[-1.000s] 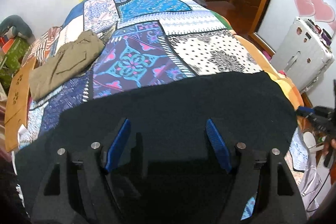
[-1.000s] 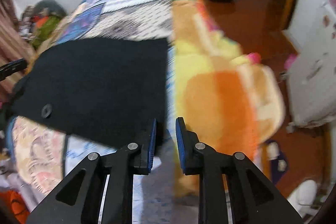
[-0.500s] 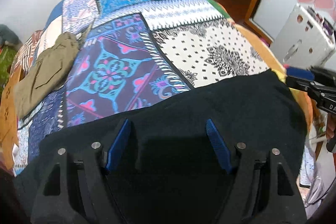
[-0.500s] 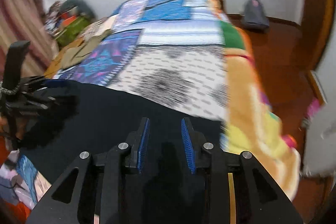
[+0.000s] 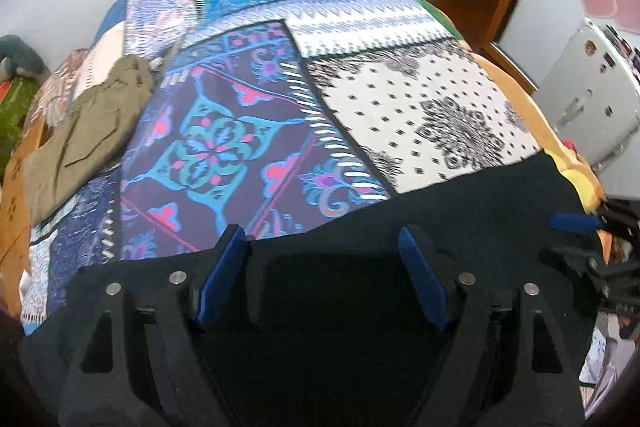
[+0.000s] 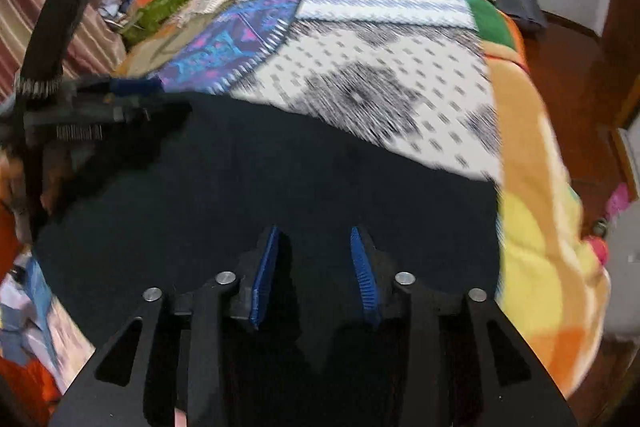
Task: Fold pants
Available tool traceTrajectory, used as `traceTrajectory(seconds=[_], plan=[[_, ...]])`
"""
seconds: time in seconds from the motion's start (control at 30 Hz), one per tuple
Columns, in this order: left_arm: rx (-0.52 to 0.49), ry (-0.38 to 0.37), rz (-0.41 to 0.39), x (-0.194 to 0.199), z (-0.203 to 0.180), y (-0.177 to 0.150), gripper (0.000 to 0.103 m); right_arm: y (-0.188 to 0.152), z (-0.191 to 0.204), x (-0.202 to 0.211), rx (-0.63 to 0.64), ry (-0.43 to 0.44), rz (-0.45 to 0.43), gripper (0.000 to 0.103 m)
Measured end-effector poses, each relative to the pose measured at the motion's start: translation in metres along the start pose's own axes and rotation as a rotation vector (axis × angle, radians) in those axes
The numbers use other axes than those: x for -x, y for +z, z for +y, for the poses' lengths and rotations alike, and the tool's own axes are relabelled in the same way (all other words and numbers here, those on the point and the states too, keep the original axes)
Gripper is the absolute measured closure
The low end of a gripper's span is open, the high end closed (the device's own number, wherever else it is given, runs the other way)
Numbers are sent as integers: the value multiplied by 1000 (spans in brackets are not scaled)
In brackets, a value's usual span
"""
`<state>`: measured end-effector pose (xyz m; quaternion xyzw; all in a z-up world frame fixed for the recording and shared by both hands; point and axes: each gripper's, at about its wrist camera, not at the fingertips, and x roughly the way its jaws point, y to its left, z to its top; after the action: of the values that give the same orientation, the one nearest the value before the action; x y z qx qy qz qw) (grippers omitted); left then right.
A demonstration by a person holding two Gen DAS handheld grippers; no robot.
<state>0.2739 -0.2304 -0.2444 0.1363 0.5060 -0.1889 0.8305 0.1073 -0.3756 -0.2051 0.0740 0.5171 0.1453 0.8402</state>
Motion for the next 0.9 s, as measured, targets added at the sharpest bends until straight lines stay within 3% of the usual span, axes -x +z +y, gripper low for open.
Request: traceTrajectory(seconds=[0.2,0.4,0.63,0.77,0.9], plan=[[87,6,-58,36,25,-14,24,-31,-10,21,-22,-72,33,57],[102,89,-133,92,60,-50,24,-47,-12,38,-27,-183,51,57],[252,194,-187,150,135,-123,24,-24,16,77,-3,-176,-90,57],[366,245,-156,161,187,-182,24,-17,32,75,-1,-156,-126,57],[471,314,-26,140,239,-252,24,-22,45,57,-25,-122,-91,57]])
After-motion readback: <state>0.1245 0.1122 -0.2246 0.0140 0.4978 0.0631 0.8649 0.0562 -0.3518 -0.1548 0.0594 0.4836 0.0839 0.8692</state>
